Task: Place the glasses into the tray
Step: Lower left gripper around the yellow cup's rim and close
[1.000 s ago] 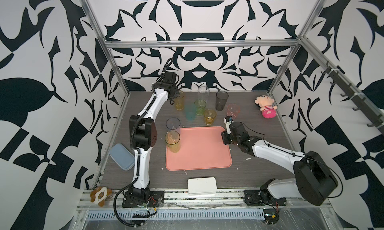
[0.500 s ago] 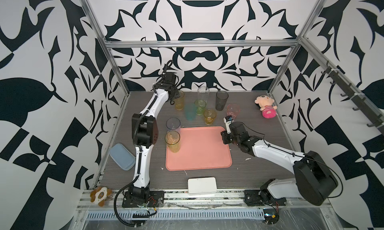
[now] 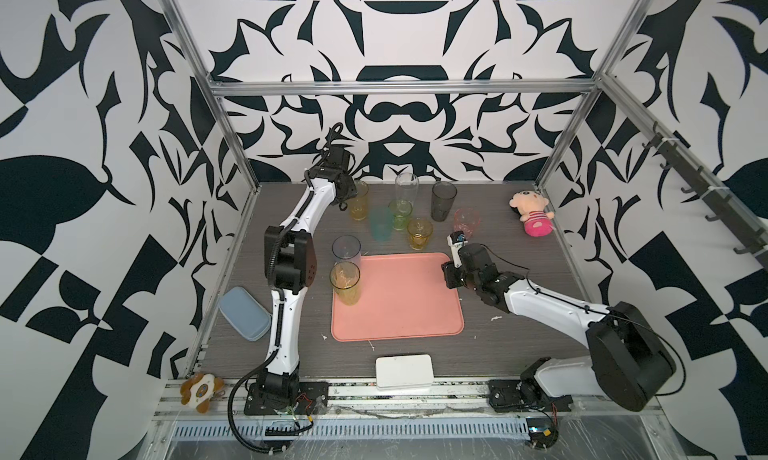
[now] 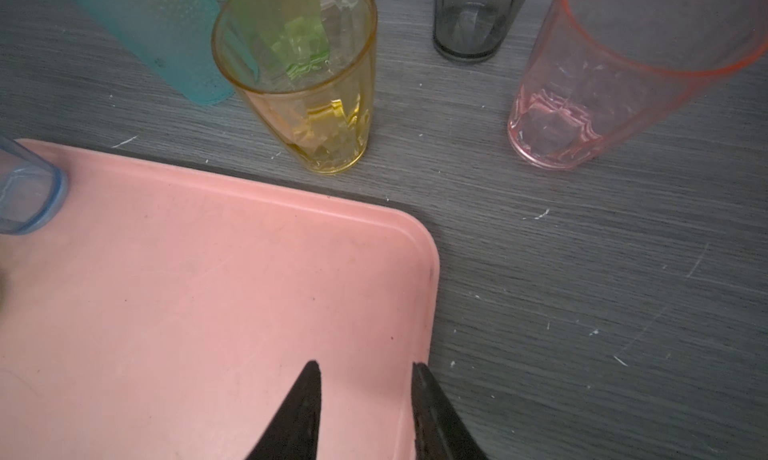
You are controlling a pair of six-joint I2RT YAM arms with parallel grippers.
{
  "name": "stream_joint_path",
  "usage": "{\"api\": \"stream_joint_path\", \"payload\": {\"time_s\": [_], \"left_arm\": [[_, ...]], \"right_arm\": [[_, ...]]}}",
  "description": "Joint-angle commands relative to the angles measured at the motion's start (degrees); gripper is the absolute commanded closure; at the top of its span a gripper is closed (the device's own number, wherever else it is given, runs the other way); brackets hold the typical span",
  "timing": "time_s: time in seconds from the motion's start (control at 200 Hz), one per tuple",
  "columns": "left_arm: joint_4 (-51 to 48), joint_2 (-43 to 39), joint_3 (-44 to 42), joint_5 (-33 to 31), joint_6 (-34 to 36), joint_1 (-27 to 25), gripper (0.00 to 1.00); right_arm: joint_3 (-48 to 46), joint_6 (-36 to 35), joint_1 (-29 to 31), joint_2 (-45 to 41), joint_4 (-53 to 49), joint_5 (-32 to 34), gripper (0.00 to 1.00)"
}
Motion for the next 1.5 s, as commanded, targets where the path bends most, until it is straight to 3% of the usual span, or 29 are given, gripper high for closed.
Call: {"api": "stream_joint_path", "payload": {"time_s": [0.0, 0.98, 1.22, 1.495], "left_arm": [[-1.5, 1.0, 1.7, 0.8, 0.0, 0.6, 0.59], [-2.2, -0.5, 0.1, 3.2, 3.3, 1.4, 0.91], [-2.1, -6.5, -5.2, 1.4, 3.8, 1.9, 0.95], [-8.3, -12.9, -8.0, -5.5, 5.0, 3.5, 0.98]], "right_arm": [[1.4, -0.4, 0.4, 0.1, 1.5, 0.3, 0.6], [1.0, -0.6, 0.4, -0.7, 1.3, 0.7, 0.6], [1.0, -0.6, 0.4, -0.8, 1.3, 0.5, 0.6], [1.0, -0.7, 0.5, -0.9, 1.3, 0.6, 0.6]]}}
